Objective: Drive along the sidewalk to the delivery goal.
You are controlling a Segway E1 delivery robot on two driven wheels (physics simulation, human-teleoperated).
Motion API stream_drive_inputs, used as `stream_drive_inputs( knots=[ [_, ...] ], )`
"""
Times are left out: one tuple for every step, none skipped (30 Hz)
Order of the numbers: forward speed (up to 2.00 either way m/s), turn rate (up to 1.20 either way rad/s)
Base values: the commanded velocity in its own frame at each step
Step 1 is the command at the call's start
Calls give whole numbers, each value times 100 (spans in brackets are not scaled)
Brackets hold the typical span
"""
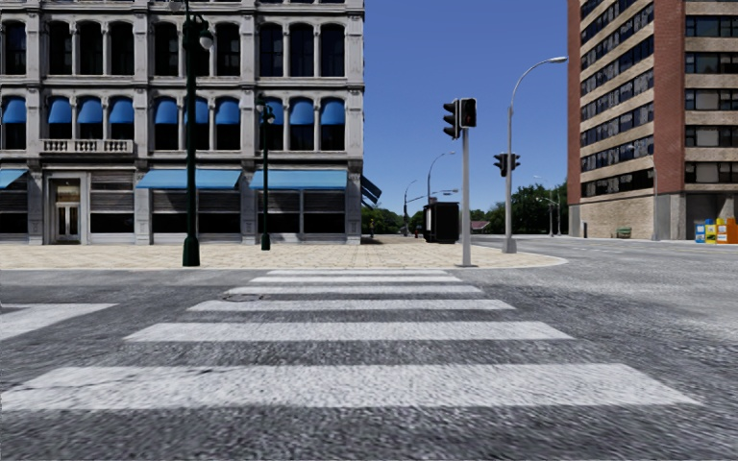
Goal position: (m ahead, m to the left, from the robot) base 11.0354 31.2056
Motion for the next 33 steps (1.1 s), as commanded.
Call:
stream_drive_inputs(
  knots=[
    [165, 0],
    [158, 0],
    [157, 0],
    [156, 0],
    [156, 0],
    [156, 0],
    [156, 0],
    [156, 0],
    [156, 0],
    [156, 0],
    [156, 0],
    [156, 0],
    [156, 0],
    [156, 0],
    [156, 0],
    [156, 0],
    [156, 0],
    [156, 0],
    [156, 0],
    [156, 0],
    [156, 0],
    [156, 0],
    [156, 0],
    [156, 0],
    [156, 0],
    [156, 0],
    [200, 18],
    [200, 18],
    [200, 18],
    [200, 18],
    [200, 18],
    [200, 18],
    [200, 18]
  ],
)
